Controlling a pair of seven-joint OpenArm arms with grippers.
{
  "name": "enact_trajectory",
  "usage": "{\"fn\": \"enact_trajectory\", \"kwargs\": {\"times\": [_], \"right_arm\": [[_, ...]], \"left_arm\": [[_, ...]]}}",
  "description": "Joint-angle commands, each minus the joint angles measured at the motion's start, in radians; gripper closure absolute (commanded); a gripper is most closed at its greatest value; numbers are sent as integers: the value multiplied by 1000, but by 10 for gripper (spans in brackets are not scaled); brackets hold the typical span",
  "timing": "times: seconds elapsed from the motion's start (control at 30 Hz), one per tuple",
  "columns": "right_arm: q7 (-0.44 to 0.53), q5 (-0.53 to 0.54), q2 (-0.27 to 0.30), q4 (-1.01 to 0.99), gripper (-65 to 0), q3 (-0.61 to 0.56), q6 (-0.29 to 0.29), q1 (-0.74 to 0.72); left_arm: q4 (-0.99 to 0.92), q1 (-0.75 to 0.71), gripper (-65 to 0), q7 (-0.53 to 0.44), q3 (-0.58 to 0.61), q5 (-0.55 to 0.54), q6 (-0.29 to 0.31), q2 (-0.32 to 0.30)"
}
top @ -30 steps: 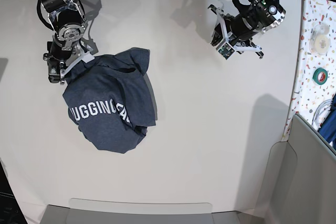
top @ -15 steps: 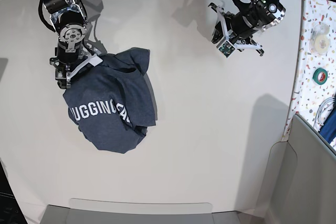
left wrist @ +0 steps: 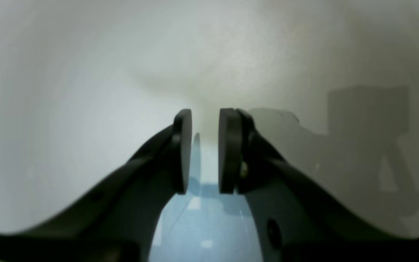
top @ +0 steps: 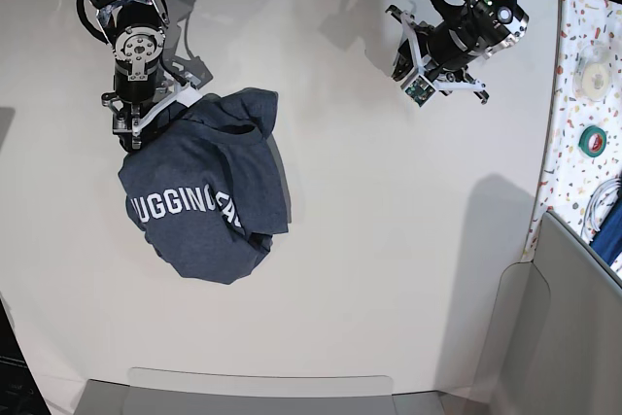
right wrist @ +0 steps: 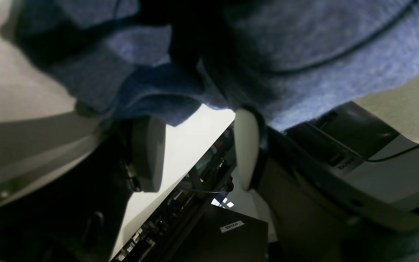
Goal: Layout the t-shirt on the table in an organized manner, then fold the t-shirt properly
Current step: 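Lower the right gripper and pinch the t-shirt edge, then move the left gripper to the t-shirt beside the right gripper and grasp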
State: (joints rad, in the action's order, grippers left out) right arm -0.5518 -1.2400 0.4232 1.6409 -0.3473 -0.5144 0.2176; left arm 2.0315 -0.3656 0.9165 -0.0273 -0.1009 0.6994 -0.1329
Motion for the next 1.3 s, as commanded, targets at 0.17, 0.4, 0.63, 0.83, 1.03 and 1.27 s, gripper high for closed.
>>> {"fn": "enact_trajectory", "kwargs": {"times": [0.17,0.4,0.63,0.83,1.03,1.27], "right_arm": [[74,88,-4,0,-319,-16,-69,46],[74,88,-5,0,-295,-16,-71,49],[65,88,-19,-11,0,-40,-71,46],[63,87,-28,-9,0,-34,-68,47],[63,85,-27,-8,0,12,-66,58],[65,85,-27,0,0,43,-66,76]], "left_arm": [[21,3,-133,-15,-6,-9,-4,-4],[21,3,-133,-15,-6,-9,-4,-4],[21,4,-133,-15,-6,-9,-4,-4],[21,9,-133,-15,5,-9,-4,-4],[18,41,-135,-6,106,-9,-4,-6],[15,219,-135,214,312,-9,-5,9]]}}
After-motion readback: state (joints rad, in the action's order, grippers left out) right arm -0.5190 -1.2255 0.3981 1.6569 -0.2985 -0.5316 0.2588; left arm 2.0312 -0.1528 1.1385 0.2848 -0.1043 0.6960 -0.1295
